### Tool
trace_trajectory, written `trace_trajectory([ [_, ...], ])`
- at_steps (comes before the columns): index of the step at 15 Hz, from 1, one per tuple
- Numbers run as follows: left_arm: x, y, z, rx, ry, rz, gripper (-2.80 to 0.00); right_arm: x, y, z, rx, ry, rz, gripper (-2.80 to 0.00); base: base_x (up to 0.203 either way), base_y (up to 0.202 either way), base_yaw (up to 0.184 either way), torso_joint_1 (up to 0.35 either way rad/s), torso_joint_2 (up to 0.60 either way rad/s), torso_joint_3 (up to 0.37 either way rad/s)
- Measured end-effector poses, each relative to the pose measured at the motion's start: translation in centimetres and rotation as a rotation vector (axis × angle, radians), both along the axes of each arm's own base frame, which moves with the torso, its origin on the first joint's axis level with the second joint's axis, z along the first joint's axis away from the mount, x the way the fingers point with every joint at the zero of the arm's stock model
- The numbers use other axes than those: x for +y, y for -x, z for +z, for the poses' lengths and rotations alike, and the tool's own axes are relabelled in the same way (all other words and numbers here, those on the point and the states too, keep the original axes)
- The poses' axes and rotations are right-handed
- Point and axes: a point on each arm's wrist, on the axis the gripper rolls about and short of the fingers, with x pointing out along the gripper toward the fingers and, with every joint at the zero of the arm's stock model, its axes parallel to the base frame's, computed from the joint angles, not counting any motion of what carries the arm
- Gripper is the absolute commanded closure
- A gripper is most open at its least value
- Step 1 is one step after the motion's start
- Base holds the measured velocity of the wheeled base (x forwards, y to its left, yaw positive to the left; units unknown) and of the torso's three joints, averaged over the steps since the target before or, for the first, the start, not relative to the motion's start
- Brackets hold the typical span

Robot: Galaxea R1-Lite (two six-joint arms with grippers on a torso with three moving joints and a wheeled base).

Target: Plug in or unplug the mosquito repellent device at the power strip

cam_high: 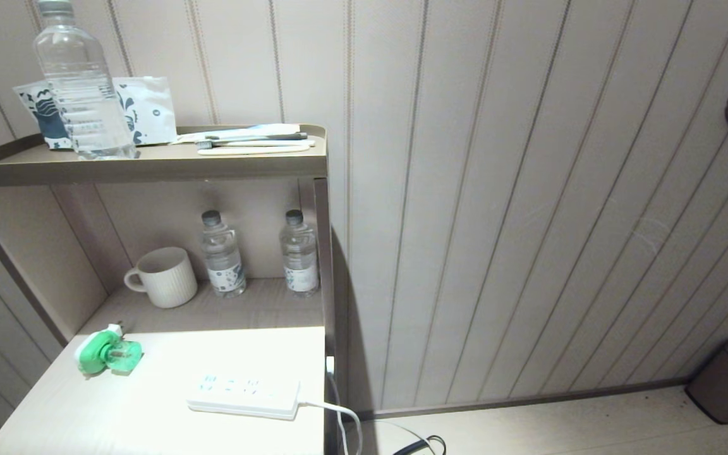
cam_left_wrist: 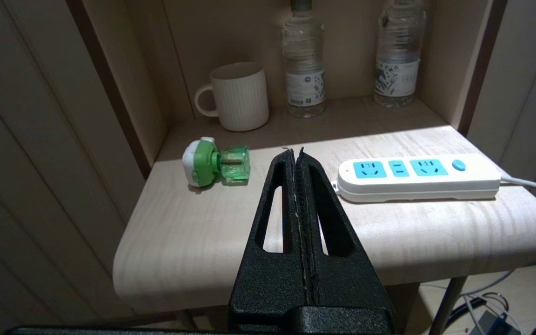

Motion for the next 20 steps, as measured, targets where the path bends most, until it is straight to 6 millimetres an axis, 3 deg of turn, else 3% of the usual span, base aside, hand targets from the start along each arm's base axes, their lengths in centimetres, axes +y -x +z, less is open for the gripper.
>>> trace_trajectory([
  [7, 0.09, 0.05, 0.05, -0.010, 0.116, 0.029, 0.00, 0.00, 0.00, 0.00, 0.000, 0.000, 0.000, 0.00, 0.000, 0.000, 0.000, 0.000, 0.00, 0.000],
  [20, 0.09, 0.05, 0.06, -0.011, 0.117, 0.029, 0.00, -0.01, 0.00, 0.00, 0.000, -0.006, -0.003, 0.00, 0.000, 0.000, 0.000, 0.000, 0.00, 0.000],
])
